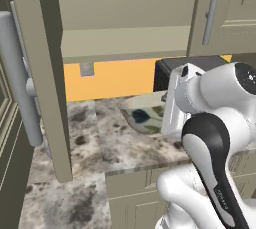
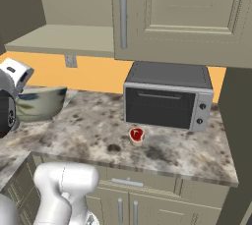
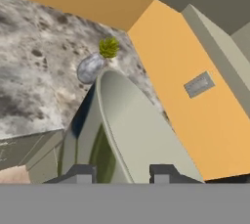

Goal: Retrieve the bowl from the cabinet, then place the raw meat into the bowl to avoid contamination.

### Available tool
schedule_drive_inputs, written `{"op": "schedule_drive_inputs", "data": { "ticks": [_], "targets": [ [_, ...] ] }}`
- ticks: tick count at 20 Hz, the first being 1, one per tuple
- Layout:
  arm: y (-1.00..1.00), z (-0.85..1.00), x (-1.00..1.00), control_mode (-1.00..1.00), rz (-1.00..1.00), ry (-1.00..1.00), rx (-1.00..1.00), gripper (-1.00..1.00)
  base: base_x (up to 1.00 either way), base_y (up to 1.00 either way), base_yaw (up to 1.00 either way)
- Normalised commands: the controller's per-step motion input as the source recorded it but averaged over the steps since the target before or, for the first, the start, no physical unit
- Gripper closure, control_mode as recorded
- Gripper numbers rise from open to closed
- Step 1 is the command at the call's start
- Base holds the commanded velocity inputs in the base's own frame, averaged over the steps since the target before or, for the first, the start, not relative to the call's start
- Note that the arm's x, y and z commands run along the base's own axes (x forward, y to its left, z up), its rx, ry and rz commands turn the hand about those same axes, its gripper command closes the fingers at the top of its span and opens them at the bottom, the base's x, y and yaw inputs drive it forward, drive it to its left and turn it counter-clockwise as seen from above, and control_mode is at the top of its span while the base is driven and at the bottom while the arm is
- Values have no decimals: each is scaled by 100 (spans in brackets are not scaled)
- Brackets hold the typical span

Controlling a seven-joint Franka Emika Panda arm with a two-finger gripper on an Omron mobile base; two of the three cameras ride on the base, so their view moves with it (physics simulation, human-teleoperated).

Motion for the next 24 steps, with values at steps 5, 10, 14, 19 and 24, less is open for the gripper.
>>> {"op": "schedule_drive_inputs", "data": {
  "ticks": [5,10,14,19,24],
  "targets": [
    [10,-60,18,-100,4,-1,-2,100,0,0,0],
    [14,-44,41,-100,0,-1,-1,100,0,0,0],
    [13,-22,51,-100,0,-2,0,100,0,0,0],
    [9,-17,51,-100,0,-2,0,100,0,0,0],
    [5,-27,45,-100,0,-2,0,100,0,0,0]
  ]
}}
